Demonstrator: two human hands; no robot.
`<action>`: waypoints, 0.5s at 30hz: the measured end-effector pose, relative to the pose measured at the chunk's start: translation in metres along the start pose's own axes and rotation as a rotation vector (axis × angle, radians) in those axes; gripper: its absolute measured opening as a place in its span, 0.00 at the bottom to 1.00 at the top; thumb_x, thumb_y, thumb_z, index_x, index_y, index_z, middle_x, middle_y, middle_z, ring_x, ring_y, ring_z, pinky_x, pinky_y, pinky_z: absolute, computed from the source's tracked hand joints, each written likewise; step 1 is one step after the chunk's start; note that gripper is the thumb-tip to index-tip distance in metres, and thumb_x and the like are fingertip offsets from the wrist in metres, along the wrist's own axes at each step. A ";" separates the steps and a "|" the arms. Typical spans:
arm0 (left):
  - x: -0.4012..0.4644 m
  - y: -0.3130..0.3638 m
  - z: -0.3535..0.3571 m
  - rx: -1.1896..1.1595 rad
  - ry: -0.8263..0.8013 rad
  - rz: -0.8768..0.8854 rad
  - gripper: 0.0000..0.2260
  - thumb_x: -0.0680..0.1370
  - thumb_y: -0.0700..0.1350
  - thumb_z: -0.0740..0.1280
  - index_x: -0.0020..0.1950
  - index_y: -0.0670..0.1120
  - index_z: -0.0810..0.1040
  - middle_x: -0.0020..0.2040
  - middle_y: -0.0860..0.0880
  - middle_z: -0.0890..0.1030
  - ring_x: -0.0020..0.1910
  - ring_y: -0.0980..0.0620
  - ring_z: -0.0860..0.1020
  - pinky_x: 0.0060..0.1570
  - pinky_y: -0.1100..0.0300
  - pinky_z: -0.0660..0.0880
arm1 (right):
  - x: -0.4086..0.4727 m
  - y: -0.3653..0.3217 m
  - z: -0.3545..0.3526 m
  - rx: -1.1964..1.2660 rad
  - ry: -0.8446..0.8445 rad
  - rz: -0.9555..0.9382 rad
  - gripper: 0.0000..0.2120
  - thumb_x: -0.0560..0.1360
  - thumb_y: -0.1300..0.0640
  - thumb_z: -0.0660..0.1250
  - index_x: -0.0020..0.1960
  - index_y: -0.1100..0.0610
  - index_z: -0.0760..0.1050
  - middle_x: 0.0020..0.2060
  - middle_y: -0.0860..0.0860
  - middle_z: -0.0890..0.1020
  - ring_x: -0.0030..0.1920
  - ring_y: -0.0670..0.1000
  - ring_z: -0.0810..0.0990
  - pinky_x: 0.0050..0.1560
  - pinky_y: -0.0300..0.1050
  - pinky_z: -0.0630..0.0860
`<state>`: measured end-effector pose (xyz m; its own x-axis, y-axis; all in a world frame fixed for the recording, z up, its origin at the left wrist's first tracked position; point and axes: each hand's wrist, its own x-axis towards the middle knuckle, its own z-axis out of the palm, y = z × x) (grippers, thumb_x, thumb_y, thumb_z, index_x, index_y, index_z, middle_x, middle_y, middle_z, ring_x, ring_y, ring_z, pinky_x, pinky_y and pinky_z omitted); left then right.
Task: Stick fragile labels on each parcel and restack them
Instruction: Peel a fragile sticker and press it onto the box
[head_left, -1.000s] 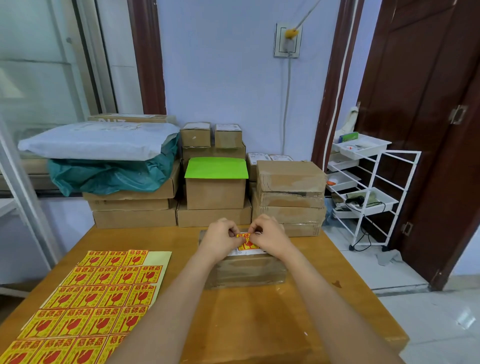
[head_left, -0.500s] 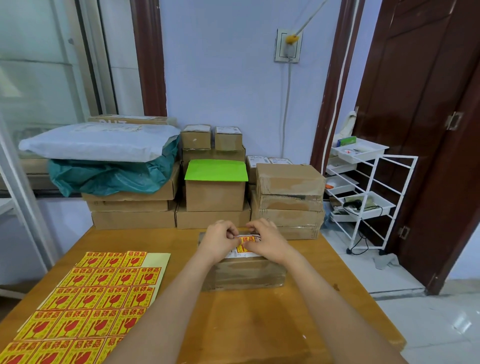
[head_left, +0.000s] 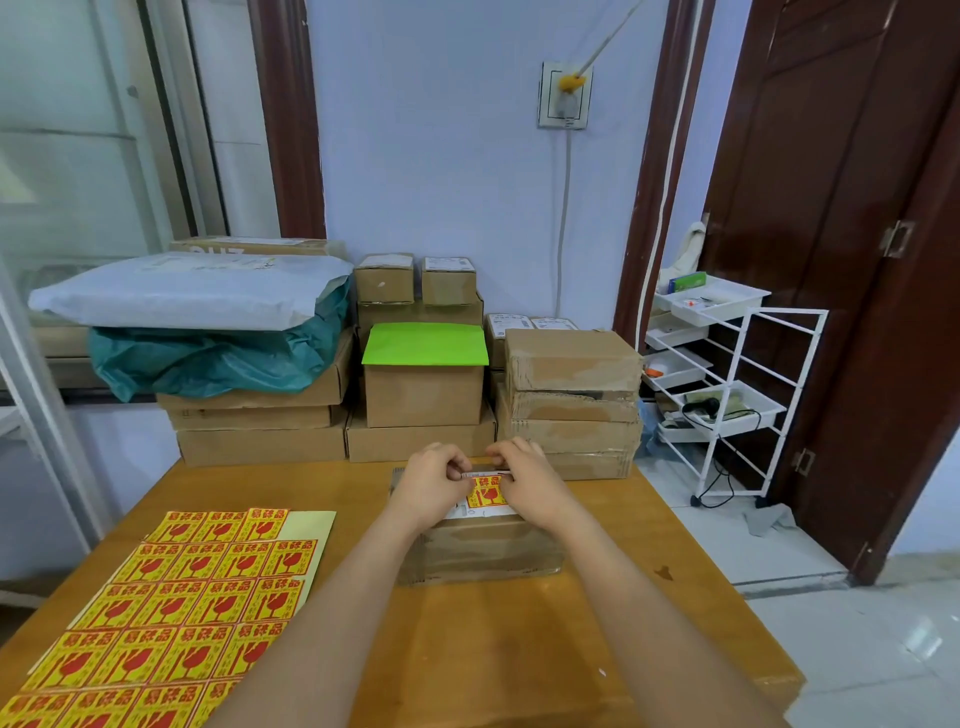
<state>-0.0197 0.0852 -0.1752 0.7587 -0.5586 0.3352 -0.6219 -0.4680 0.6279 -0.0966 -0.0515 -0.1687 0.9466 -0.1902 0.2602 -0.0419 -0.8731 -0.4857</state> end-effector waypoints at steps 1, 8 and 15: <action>0.000 0.000 0.000 -0.007 0.002 0.000 0.05 0.74 0.37 0.69 0.47 0.45 0.77 0.47 0.50 0.74 0.44 0.55 0.75 0.39 0.72 0.69 | 0.000 0.001 0.000 0.007 0.006 -0.001 0.23 0.76 0.69 0.57 0.70 0.58 0.67 0.63 0.52 0.72 0.65 0.50 0.65 0.68 0.45 0.65; -0.001 0.001 -0.001 -0.014 0.018 0.009 0.05 0.74 0.36 0.69 0.48 0.44 0.78 0.47 0.49 0.75 0.42 0.56 0.74 0.39 0.73 0.69 | 0.002 0.004 0.002 0.008 0.021 0.002 0.21 0.77 0.60 0.62 0.69 0.56 0.67 0.61 0.52 0.73 0.64 0.50 0.66 0.65 0.43 0.66; -0.002 0.001 -0.005 -0.039 -0.067 0.052 0.09 0.74 0.38 0.70 0.53 0.43 0.78 0.51 0.49 0.74 0.49 0.54 0.74 0.47 0.69 0.70 | 0.001 0.002 -0.003 0.039 -0.098 0.004 0.25 0.77 0.50 0.65 0.71 0.57 0.66 0.60 0.51 0.69 0.64 0.50 0.63 0.64 0.44 0.64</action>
<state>-0.0212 0.0895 -0.1715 0.7101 -0.6267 0.3211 -0.6511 -0.4109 0.6381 -0.0965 -0.0551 -0.1671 0.9733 -0.1472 0.1762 -0.0351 -0.8538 -0.5195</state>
